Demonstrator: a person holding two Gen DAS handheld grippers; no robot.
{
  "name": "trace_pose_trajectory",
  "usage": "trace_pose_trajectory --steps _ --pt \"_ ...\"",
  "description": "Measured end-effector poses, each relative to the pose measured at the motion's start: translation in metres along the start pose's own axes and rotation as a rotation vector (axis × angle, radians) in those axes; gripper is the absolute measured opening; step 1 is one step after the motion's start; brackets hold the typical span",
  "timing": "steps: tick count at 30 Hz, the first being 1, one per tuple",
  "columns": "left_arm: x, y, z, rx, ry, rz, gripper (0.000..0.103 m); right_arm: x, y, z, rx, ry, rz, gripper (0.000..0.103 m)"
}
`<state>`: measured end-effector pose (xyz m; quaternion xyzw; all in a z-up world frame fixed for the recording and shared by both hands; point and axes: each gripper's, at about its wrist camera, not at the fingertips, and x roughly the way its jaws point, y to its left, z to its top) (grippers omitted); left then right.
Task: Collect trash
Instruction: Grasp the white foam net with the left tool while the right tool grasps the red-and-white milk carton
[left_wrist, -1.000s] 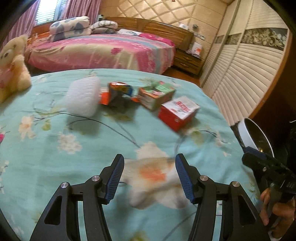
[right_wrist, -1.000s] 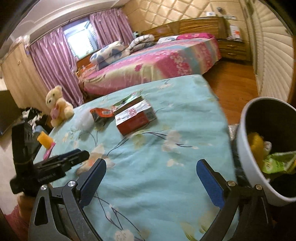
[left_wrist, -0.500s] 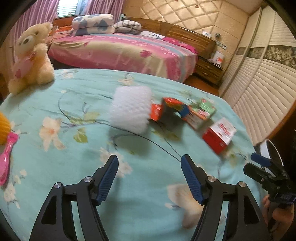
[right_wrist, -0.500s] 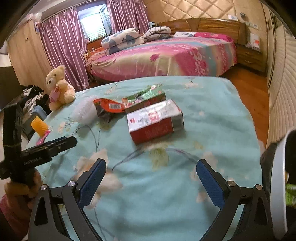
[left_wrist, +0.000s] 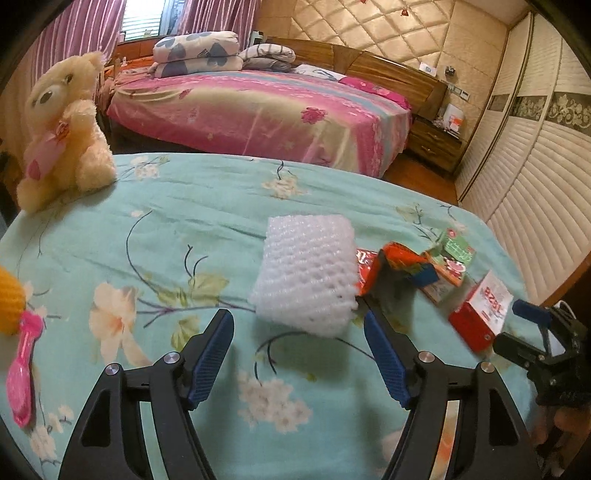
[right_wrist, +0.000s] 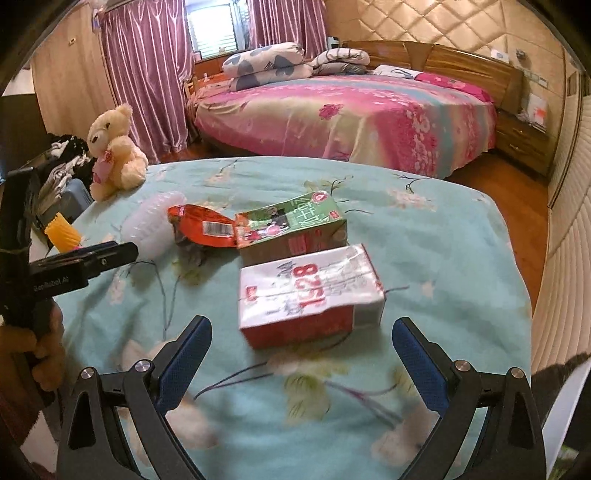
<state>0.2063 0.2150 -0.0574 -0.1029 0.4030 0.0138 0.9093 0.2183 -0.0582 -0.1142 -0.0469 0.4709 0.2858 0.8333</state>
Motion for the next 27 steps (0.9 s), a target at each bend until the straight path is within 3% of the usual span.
trace_pose_trajectory --steps 9,11,12,14,15,27 --pt "0.019 -0.001 0.007 0.013 0.005 0.021 0.068 0.017 -0.010 0.005 0.037 0.043 0.060 0.099" --pt "0.021 -0.003 0.005 0.030 0.009 0.013 0.049 0.017 -0.010 0.004 0.038 0.041 0.059 0.097" --pt "0.022 -0.003 0.005 0.037 0.014 0.009 0.049 0.015 -0.009 0.003 0.037 0.036 0.054 0.097" --pt "0.020 -0.005 0.002 0.050 0.005 0.006 0.026 0.013 -0.010 0.003 0.041 0.030 0.054 0.092" --pt "0.018 -0.005 0.001 0.055 0.008 0.000 0.024 0.011 -0.010 0.002 0.044 0.028 0.049 0.092" --pt "-0.025 -0.017 -0.033 0.049 -0.004 -0.084 0.016 -0.043 -0.011 -0.030 0.147 -0.061 0.074 0.092"
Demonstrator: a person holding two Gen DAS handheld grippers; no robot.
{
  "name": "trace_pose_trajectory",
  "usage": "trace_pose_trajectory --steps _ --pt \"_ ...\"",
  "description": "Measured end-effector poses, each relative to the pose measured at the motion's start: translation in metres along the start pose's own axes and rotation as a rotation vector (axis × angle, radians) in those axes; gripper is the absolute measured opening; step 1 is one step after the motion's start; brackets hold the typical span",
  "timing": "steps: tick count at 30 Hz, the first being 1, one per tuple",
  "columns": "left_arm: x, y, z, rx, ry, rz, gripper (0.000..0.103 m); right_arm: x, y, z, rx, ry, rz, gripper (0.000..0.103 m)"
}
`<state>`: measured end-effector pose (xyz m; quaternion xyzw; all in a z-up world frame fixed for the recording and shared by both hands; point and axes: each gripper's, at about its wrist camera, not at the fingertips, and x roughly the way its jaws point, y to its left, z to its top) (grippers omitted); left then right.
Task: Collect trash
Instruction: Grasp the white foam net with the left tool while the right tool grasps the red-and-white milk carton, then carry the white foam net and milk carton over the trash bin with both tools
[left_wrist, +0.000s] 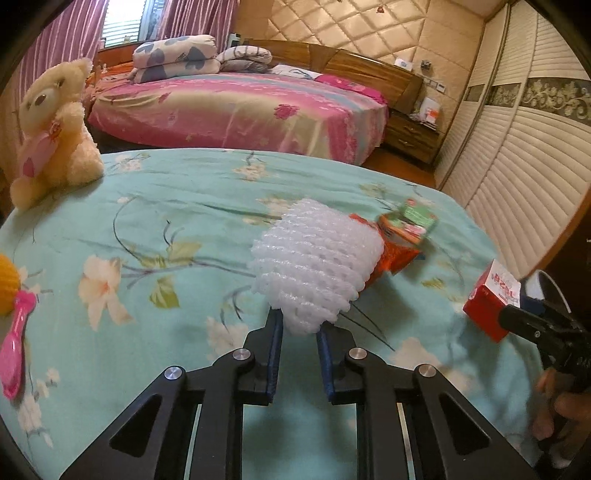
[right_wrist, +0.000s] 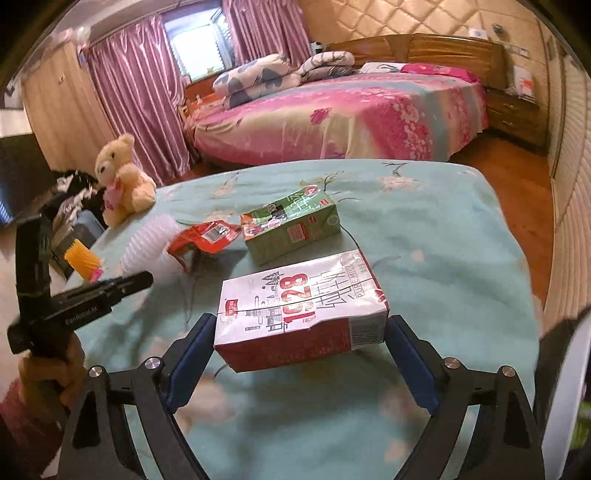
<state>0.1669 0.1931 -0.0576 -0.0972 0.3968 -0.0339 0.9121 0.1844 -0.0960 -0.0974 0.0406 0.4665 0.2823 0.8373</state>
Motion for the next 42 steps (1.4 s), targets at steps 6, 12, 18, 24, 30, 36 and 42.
trace_pose_trajectory --steps 6,12,18,24,30,36,42 --pt "-0.020 -0.015 -0.012 0.014 -0.011 -0.061 0.016 -0.030 -0.008 -0.019 0.069 -0.044 -0.011 0.092" --pt "-0.029 -0.038 -0.022 0.066 -0.002 -0.120 0.016 -0.057 -0.019 -0.036 0.125 -0.081 -0.027 0.092" --pt "-0.034 -0.064 -0.023 0.122 0.001 -0.196 0.016 -0.086 -0.036 -0.050 0.189 -0.122 -0.056 0.092" --pt "-0.034 -0.089 -0.025 0.183 0.010 -0.253 0.016 -0.110 -0.052 -0.062 0.231 -0.154 -0.094 0.092" --pt "-0.029 -0.108 -0.025 0.224 0.025 -0.291 0.016 -0.129 -0.067 -0.072 0.263 -0.174 -0.127 0.092" --pt "-0.023 -0.125 -0.023 0.256 0.038 -0.317 0.016 -0.145 -0.078 -0.080 0.281 -0.191 -0.157 0.092" --pt "-0.016 -0.151 -0.025 0.292 0.042 -0.336 0.016 -0.161 -0.093 -0.086 0.304 -0.210 -0.186 0.092"
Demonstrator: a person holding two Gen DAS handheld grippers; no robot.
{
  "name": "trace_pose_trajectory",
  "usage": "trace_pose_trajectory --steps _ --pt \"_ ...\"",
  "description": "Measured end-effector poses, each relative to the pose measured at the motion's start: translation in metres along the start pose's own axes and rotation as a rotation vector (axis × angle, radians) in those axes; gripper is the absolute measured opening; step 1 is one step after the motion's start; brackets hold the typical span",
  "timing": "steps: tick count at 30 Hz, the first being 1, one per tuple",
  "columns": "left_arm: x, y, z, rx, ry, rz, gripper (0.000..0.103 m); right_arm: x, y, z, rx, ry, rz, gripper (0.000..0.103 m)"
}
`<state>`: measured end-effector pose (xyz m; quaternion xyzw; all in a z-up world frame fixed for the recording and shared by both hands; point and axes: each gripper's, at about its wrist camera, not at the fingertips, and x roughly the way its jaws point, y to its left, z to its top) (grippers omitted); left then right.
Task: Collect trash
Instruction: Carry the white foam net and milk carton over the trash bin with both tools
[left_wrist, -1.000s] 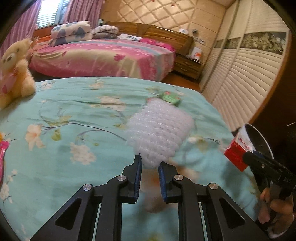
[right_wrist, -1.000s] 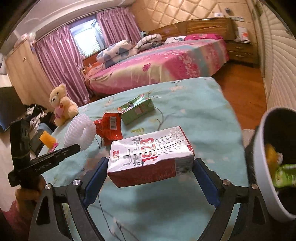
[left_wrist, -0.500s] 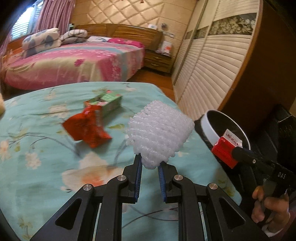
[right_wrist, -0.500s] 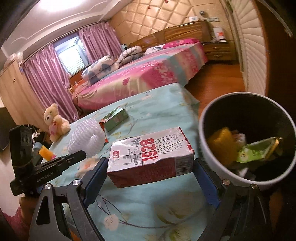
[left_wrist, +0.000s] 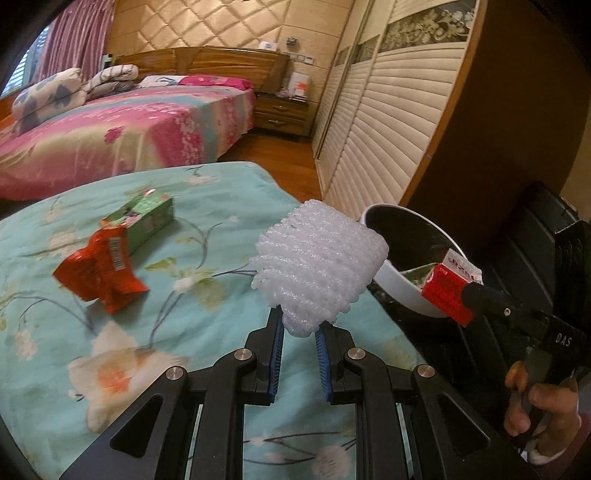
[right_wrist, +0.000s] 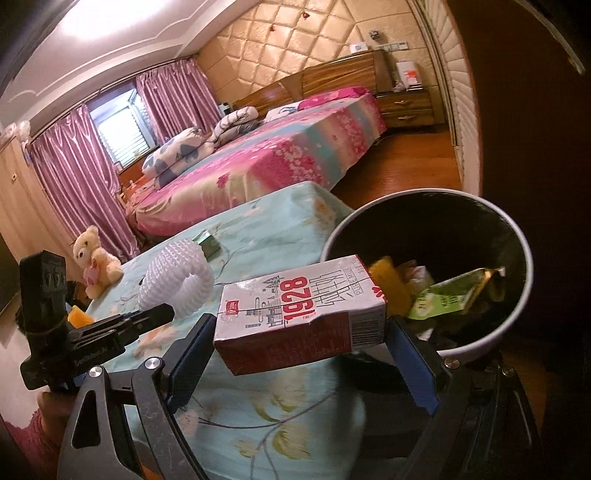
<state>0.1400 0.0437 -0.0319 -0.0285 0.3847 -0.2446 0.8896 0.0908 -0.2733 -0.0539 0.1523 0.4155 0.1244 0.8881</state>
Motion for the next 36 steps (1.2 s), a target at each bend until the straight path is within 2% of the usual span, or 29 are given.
trace_pose_trajectory --steps 20,36 --pt "0.047 -0.062 0.018 0.088 0.030 -0.034 0.016 -0.013 -0.051 0.013 0.068 -0.033 -0.069 0.092" --pt "0.083 -0.093 0.038 0.123 0.050 -0.043 0.016 -0.009 -0.079 0.022 0.104 -0.026 -0.104 0.092"
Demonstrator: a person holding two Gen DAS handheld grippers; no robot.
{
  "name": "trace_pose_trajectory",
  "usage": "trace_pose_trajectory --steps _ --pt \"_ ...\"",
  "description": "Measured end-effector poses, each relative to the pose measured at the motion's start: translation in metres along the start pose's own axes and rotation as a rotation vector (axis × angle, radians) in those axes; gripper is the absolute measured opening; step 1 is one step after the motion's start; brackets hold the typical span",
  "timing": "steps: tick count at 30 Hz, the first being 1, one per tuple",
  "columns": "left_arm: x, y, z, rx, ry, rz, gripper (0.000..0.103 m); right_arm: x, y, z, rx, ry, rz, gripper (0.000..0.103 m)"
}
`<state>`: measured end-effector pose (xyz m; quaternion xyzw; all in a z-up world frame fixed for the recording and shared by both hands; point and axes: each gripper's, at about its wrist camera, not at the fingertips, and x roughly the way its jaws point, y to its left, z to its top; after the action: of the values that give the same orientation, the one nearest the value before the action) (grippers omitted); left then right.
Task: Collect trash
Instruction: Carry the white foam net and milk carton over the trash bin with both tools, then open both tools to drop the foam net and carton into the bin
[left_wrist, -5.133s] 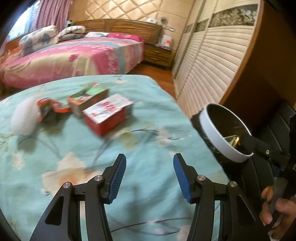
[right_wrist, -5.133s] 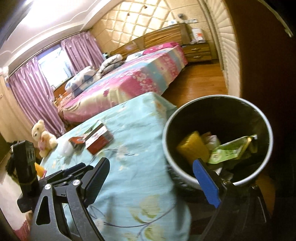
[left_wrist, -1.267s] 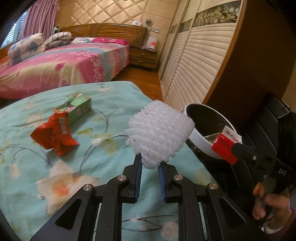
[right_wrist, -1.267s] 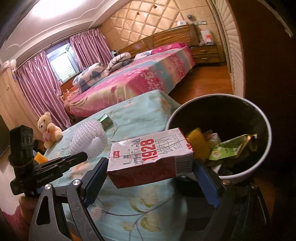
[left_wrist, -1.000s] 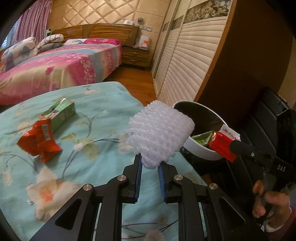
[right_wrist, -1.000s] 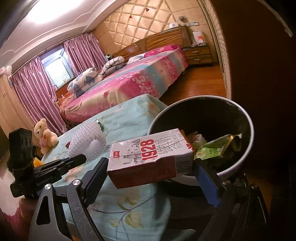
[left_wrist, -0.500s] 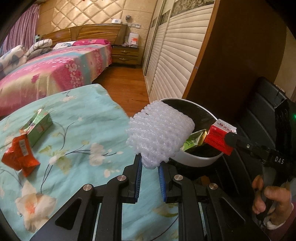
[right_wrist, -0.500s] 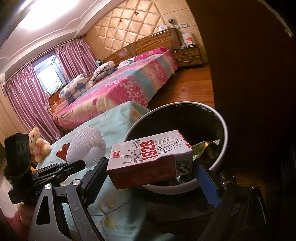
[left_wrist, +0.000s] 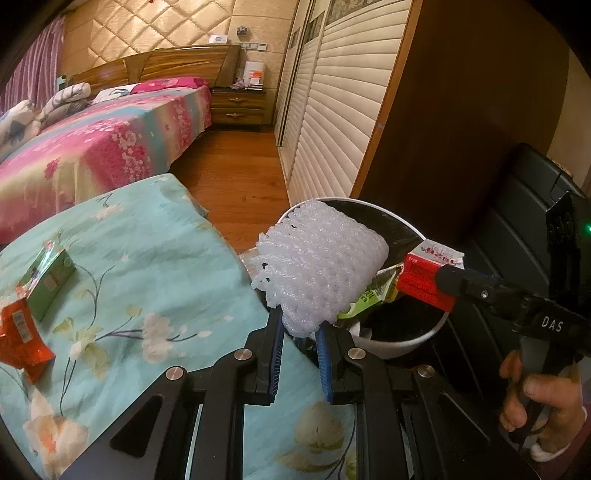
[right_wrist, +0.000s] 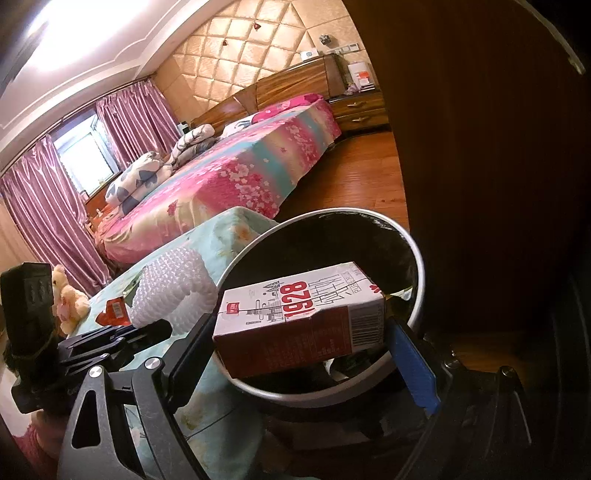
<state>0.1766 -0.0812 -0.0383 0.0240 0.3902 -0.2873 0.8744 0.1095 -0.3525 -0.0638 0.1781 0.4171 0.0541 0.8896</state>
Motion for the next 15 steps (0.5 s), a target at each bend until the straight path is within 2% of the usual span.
trace_pose_trajectory --steps 15 --pt "0.019 -0.009 0.016 0.017 0.008 -0.006 0.016 -0.003 -0.004 0.001 0.005 0.005 -0.019 0.092"
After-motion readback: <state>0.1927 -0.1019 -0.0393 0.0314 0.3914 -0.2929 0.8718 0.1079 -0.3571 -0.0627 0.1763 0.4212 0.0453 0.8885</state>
